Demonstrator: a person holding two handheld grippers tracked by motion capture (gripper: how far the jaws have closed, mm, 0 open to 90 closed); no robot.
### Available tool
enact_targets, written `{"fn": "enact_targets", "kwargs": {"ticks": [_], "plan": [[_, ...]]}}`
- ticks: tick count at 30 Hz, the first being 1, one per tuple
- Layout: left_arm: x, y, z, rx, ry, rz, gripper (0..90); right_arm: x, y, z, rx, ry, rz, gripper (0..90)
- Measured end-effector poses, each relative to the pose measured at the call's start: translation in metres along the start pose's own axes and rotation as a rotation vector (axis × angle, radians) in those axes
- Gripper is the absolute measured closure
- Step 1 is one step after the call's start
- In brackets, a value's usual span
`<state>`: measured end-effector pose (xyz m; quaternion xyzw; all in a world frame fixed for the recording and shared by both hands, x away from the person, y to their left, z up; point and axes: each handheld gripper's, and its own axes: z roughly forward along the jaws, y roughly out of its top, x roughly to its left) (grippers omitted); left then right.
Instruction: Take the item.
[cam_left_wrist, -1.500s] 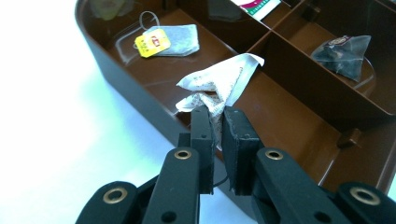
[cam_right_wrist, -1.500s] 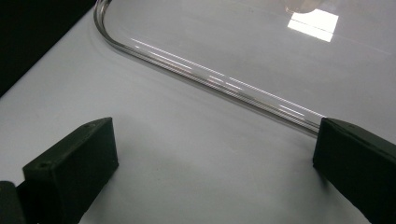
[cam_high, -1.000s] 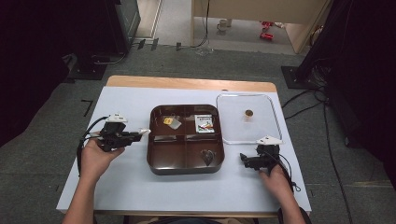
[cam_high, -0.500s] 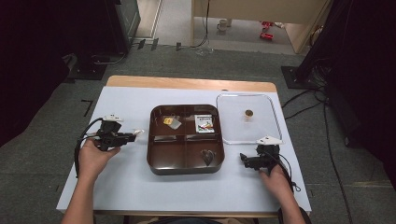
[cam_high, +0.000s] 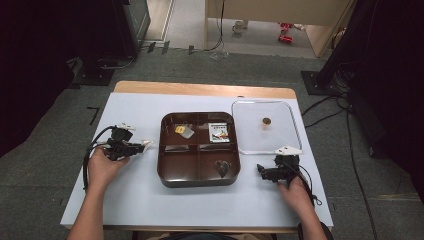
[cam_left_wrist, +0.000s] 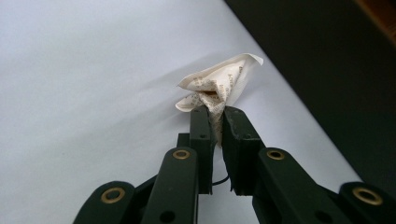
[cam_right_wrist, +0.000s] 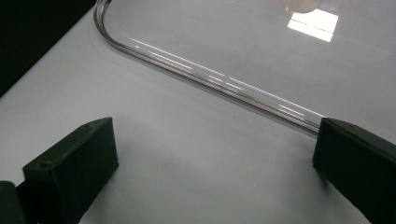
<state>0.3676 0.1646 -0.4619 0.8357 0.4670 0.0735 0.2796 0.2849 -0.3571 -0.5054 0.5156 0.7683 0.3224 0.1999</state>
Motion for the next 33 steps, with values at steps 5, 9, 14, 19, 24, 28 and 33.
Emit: {"fn": "enact_targets", "kwargs": {"ticks": [5,9,14,19,24,28,33], "plan": [[-0.001,-0.001,0.002,0.011,0.01,0.003,83.0,0.0,0.0,0.0,0.0,0.0,0.0,0.0],[-0.001,-0.001,0.003,0.011,0.018,0.0,82.0,0.0,0.0,0.0,0.0,0.0,0.0,0.0],[-0.001,-0.002,0.005,0.015,0.04,0.002,76.5,0.0,0.0,0.0,0.0,0.0,-0.001,0.0],[-0.002,-0.002,0.005,0.008,0.025,-0.003,70.0,0.0,0.0,0.0,0.0,0.0,0.0,0.0],[-0.001,-0.002,0.005,-0.003,0.016,-0.013,62.3,0.0,0.0,0.0,0.0,0.0,-0.001,0.0],[-0.002,-0.002,-0.001,-0.048,0.033,-0.01,60.1,0.0,0.0,0.0,0.0,0.0,0.0,0.0],[-0.001,-0.003,-0.008,-0.092,0.023,-0.02,56.2,0.0,0.0,0.0,0.0,0.0,0.0,0.0]]}}
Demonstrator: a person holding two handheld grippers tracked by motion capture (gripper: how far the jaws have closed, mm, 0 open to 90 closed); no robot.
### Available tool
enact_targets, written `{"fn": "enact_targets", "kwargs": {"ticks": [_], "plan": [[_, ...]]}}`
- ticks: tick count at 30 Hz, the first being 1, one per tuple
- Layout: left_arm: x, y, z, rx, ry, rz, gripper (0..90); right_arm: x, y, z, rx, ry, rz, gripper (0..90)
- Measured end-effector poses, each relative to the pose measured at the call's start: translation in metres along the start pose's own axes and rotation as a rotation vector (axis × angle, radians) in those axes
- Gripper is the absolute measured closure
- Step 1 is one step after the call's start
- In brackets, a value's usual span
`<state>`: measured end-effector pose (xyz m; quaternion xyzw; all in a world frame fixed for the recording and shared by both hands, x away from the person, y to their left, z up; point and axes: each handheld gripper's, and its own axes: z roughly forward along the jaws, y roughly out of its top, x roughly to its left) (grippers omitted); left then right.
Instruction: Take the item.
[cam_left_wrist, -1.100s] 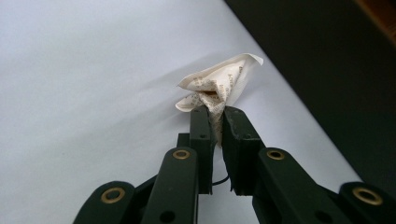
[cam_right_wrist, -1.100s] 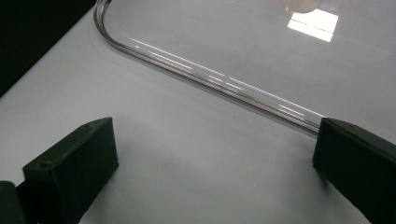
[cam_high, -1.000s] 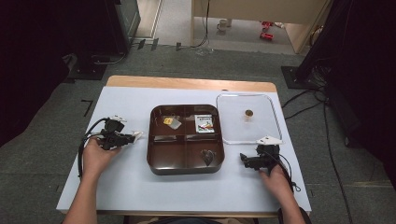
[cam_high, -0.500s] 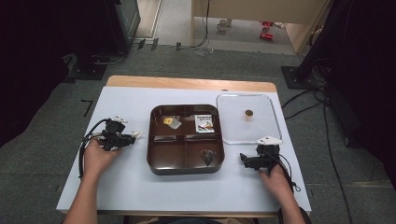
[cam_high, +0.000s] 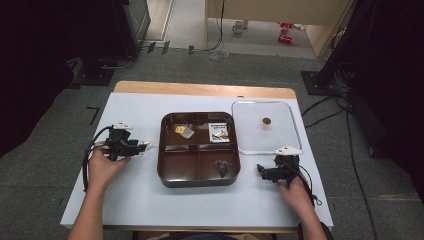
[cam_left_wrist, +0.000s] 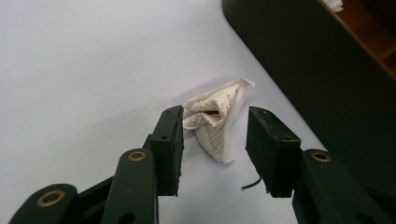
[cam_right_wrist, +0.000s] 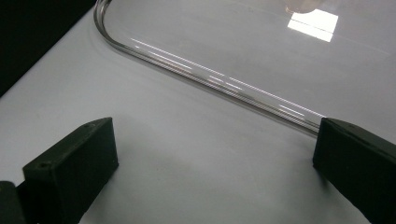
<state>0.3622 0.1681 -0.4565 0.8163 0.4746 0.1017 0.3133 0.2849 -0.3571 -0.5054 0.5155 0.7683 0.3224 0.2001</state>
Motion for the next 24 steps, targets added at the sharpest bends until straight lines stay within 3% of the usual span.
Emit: {"fn": "enact_targets", "kwargs": {"ticks": [10,14,24], "plan": [[0.006,-0.004,-0.011,-0.047,0.018,-0.026,51.2,0.0,0.0,0.0,0.0,0.001,0.0,0.0],[0.012,-0.008,-0.013,-0.024,0.019,-0.048,49.4,0.0,0.0,0.0,0.001,0.001,-0.001,0.0],[0.021,-0.015,-0.019,-0.038,0.031,-0.068,49.2,0.0,0.0,0.0,0.0,0.002,0.002,0.0]]}}
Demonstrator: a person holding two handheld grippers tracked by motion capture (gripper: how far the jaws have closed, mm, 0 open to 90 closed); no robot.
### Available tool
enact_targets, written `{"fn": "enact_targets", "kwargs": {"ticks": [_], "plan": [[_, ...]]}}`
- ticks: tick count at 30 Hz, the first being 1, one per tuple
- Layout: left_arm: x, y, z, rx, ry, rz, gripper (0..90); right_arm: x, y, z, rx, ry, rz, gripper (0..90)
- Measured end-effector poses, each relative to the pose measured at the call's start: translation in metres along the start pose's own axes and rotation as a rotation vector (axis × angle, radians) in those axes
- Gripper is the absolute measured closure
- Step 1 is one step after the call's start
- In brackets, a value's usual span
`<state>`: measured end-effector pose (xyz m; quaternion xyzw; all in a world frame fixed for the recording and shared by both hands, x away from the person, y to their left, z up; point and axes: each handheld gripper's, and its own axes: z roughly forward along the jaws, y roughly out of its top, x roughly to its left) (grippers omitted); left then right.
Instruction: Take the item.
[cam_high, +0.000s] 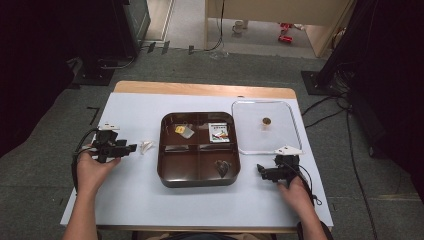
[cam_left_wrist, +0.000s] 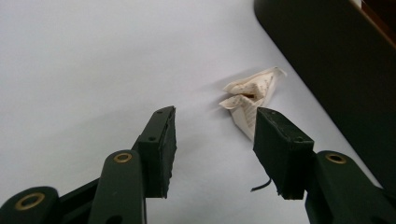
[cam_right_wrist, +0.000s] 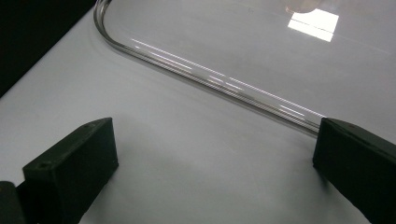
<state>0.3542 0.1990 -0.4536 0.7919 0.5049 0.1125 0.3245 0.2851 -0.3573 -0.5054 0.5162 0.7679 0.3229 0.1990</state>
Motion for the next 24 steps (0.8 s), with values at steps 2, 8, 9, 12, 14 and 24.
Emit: {"fn": "enact_targets", "kwargs": {"ticks": [2,8,9,12,14,24], "plan": [[0.003,-0.002,0.0,-0.001,-0.011,-0.013,49.3,0.0,0.0,0.0,0.001,0.0,-0.002,0.0],[0.011,-0.006,-0.002,0.002,0.008,-0.017,49.2,0.0,0.0,0.0,0.0,0.0,0.0,0.0],[0.013,-0.007,-0.003,0.0,0.011,-0.016,49.2,0.0,0.0,0.0,0.0,0.0,-0.001,0.0],[0.018,-0.01,-0.005,-0.004,0.018,-0.025,48.7,0.0,0.0,0.0,0.0,0.0,0.0,0.0],[0.021,-0.011,-0.007,-0.008,0.021,-0.033,48.5,0.0,0.0,0.0,0.001,0.0,-0.001,0.0],[0.041,-0.022,-0.01,-0.005,0.063,-0.07,49.6,0.0,0.0,0.0,0.0,0.0,0.0,0.0]]}}
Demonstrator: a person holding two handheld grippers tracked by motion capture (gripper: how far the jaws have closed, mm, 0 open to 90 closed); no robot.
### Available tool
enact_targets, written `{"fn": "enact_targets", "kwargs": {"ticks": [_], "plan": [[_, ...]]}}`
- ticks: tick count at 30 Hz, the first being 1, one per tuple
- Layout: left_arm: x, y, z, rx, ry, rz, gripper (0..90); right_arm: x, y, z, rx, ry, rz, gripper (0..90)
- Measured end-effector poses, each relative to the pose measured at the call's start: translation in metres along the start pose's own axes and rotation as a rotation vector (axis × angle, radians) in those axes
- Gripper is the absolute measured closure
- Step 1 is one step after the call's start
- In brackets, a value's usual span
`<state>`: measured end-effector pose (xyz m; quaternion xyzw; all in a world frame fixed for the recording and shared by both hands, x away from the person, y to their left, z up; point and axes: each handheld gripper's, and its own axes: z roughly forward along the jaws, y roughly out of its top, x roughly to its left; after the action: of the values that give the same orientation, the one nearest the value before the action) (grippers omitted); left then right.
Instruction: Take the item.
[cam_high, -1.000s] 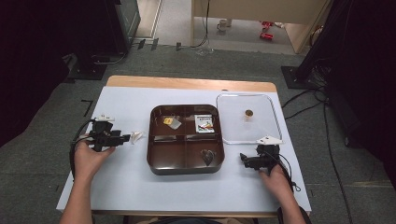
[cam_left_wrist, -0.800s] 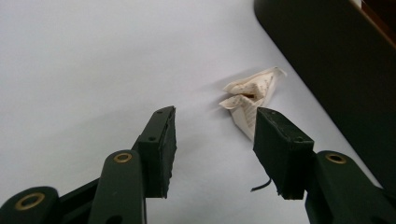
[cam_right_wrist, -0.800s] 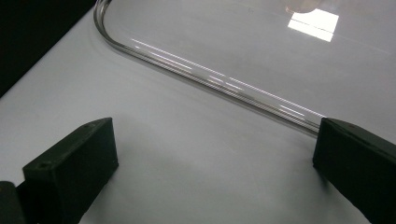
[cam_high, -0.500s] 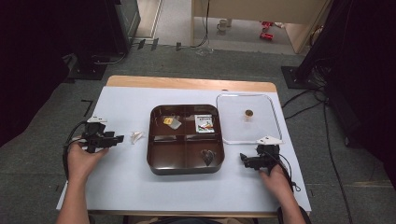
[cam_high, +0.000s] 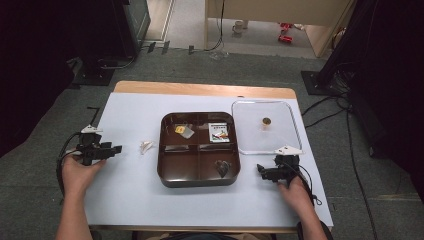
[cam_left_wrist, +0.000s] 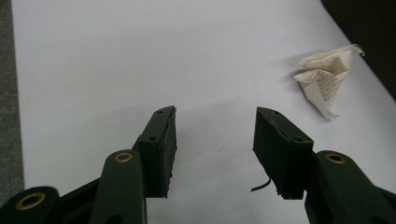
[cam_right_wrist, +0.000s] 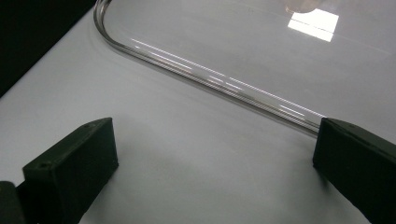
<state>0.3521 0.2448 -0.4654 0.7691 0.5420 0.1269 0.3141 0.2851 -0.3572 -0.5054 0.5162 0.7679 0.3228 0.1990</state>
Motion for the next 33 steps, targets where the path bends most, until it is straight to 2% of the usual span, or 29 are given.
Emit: {"fn": "enact_targets", "kwargs": {"ticks": [6,8,10,12,15,16,18,20,21,24,26,33], "plan": [[0.006,-0.004,0.002,0.013,0.022,0.005,50.1,0.0,0.0,0.0,0.001,0.0,-0.001,0.0],[0.008,-0.005,0.004,0.042,0.038,0.005,49.3,0.0,0.0,0.0,0.001,0.0,-0.001,0.0],[0.008,-0.006,0.004,0.034,0.037,0.013,50.0,0.0,0.0,0.0,0.001,0.0,-0.002,0.0],[0.007,-0.008,0.005,0.029,0.045,0.038,49.9,0.0,0.0,0.0,0.001,0.0,-0.002,0.0],[0.005,-0.011,0.005,0.011,0.041,0.053,46.7,0.0,0.0,0.0,0.001,0.0,-0.002,0.0],[0.004,-0.015,0.006,-0.015,0.037,0.048,41.8,0.0,0.0,0.0,0.001,0.0,-0.002,0.0],[0.003,-0.016,0.006,-0.026,0.036,0.047,40.3,0.0,0.0,0.0,0.001,-0.001,-0.002,0.0],[0.002,-0.019,0.007,-0.044,0.031,0.053,34.9,0.0,0.0,0.0,0.001,-0.001,-0.002,0.0],[-0.001,-0.021,0.008,-0.053,0.041,0.07,34.3,0.0,0.0,0.0,0.001,-0.001,-0.002,0.0],[-0.004,-0.023,0.009,-0.064,0.045,0.085,27.2,0.0,0.0,0.0,0.001,-0.001,-0.002,0.0],[-0.008,-0.025,0.01,-0.062,0.069,0.128,26.7,0.0,0.0,0.0,0.001,-0.001,-0.002,0.0],[-0.01,-0.027,0.011,-0.086,0.084,0.107,26.0,0.0,0.0,0.0,0.001,-0.001,-0.002,0.0]]}}
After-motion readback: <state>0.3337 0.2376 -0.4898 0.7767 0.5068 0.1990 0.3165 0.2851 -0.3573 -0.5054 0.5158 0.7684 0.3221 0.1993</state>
